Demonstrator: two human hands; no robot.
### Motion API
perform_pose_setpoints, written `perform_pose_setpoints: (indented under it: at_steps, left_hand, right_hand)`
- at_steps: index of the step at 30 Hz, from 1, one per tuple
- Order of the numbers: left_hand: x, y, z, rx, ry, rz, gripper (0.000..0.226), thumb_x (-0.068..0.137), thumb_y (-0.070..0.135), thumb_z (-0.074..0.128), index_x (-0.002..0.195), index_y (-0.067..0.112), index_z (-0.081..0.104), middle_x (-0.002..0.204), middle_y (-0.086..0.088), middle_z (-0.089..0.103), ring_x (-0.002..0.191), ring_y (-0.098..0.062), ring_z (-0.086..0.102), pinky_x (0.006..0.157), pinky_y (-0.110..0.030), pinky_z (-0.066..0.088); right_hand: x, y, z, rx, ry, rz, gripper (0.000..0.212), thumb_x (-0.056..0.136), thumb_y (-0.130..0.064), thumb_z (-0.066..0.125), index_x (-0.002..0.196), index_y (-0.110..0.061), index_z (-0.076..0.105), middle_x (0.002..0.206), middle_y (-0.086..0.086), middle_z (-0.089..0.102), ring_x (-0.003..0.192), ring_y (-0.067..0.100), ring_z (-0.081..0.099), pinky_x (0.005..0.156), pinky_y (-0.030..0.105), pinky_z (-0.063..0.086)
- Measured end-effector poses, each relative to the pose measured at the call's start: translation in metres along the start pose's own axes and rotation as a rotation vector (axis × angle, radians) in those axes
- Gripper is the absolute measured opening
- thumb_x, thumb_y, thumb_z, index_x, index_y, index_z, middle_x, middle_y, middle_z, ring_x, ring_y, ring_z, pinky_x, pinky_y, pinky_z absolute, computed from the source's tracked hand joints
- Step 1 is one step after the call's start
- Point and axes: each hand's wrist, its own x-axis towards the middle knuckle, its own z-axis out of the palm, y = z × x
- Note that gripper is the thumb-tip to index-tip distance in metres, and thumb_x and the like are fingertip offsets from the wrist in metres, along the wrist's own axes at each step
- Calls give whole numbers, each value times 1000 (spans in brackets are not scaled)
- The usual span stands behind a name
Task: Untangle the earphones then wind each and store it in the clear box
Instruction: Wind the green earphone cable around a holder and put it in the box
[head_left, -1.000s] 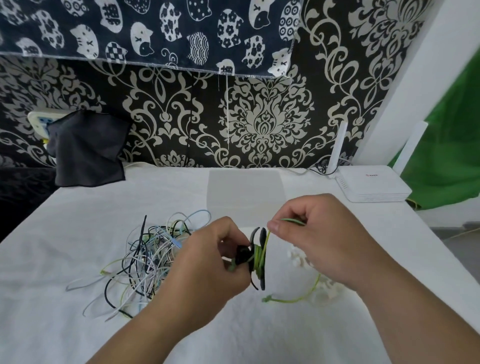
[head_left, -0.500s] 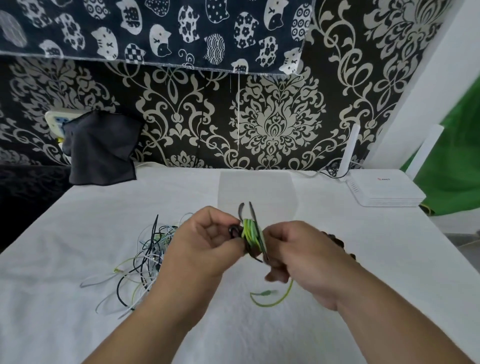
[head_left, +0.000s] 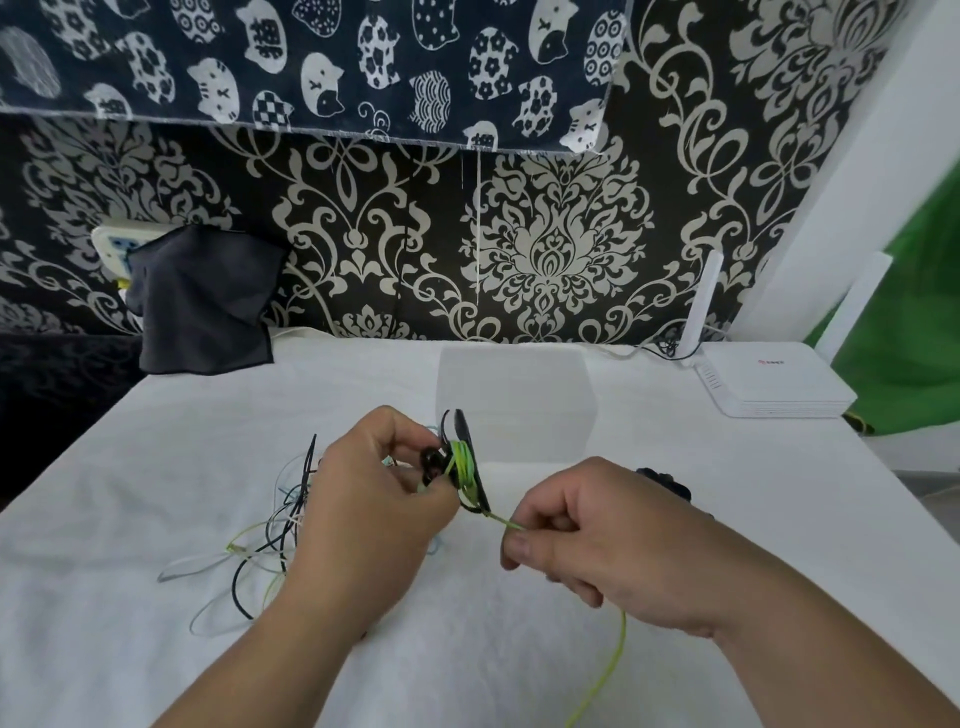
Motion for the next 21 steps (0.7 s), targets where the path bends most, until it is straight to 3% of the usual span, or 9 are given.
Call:
perform_pose_setpoints:
  at_steps: [2,4,6,9,13,16,21]
  left_hand:
    - [-4,0,2,121,-4,66,31,72,0,73,78,27,61,68,21,62,50,-6,53,46,-13,39]
    - [-7,2,3,249,-37,143,32,71,6,74,79,33,58,76,25,63,60,-5,59,52,-17,44]
    - [-10,3,5,321,-88,221,31,71,7,74,78,33,58,81,25,63,71,-5,60,57,-23,48]
    - [-11,6,7,330,-130,260,30,71,6,74,75,32,58,81,24,64,78,-3,61,62,-18,47]
    - [-12,6,6,328,-181,278,31,73,7,75,73,32,59,75,23,66,74,-1,62,59,-12,45]
    - [-12,4,5,237,-230,216,30,75,6,75,75,33,62,72,19,68,66,-3,64,55,-13,47]
    - [-12,4,3,74,-372,190,30,76,-3,75,78,27,69,78,10,72,80,-8,70,75,-29,60]
  right_hand:
    - [-3,-2,0,-29,7,-51,17,93,-33,66,84,-21,73,51,-5,51,56,12,52,65,35,49]
    - [-4,-4,0,-35,33,-91,19,96,-33,62,84,-20,72,53,-7,52,53,8,53,61,26,45]
    - [-3,-4,-1,-12,92,-105,24,99,-30,57,83,-20,71,54,-6,54,55,8,56,67,30,51]
    - [-3,-2,-3,88,105,-98,28,102,-24,52,82,-16,71,46,-7,51,53,16,54,82,43,58]
    - [-7,-4,-7,242,139,-44,27,100,-20,56,79,-14,72,42,-4,40,42,14,39,80,38,61]
    - [-7,-7,-13,338,275,-16,27,97,-19,61,73,-9,70,40,-9,35,37,7,33,79,44,60]
    - [-4,-5,-16,319,502,0,25,93,-21,66,74,-5,68,35,-21,44,35,0,45,85,53,57]
